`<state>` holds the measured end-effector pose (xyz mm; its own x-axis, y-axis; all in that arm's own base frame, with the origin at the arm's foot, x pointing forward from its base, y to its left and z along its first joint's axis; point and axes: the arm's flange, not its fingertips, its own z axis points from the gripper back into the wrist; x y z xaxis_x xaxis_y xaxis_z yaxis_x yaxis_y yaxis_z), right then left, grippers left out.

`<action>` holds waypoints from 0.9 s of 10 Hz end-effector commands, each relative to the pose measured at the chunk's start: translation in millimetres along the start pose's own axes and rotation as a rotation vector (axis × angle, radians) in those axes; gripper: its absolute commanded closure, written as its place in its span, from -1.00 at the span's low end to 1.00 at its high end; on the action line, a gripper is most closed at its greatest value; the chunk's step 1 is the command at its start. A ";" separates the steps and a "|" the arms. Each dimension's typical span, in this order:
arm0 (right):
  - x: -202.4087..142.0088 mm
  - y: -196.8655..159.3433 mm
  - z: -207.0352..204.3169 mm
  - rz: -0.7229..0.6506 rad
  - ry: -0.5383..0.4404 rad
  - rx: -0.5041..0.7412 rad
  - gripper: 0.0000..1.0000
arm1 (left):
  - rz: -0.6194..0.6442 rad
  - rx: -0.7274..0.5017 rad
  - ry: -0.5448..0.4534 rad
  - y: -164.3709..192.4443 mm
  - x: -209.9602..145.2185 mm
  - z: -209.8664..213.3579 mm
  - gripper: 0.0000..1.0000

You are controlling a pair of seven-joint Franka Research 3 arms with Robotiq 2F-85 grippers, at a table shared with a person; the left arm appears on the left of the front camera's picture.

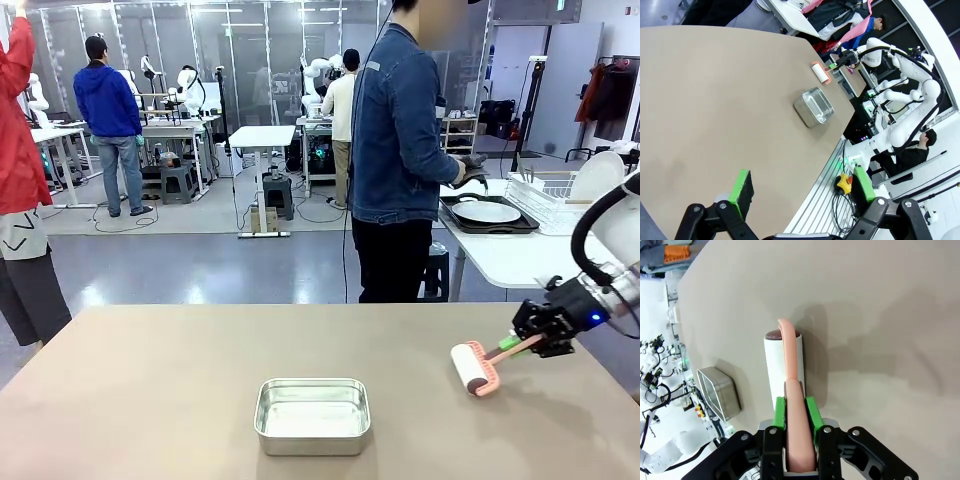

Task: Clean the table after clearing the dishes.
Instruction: When the right (or left) Handle tray is removed, use the right hand (or left hand) to clean the right (or left) side of the table with the Lint Roller.

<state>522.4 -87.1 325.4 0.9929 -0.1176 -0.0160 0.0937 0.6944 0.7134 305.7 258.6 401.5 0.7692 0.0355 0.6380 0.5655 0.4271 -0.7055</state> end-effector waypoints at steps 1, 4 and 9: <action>-10.0 -45.3 6.3 -0.045 -0.027 -0.229 0.58 | -0.001 -0.001 0.005 -5.0 -2.3 1.9 -1.00; -20.2 -53.3 53.6 -0.072 -0.076 -0.365 0.58 | -0.001 -0.001 0.005 -5.0 -2.3 1.9 -1.00; -22.9 -25.7 89.2 -0.048 -0.107 -0.414 0.58 | -0.001 -0.001 0.005 -5.0 -2.3 1.9 -1.00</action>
<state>500.2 -174.2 382.7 0.9735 -0.2235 0.0477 0.1798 0.8780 0.4435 305.7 258.6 401.5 0.7692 0.0355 0.6380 0.5655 0.4271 -0.7055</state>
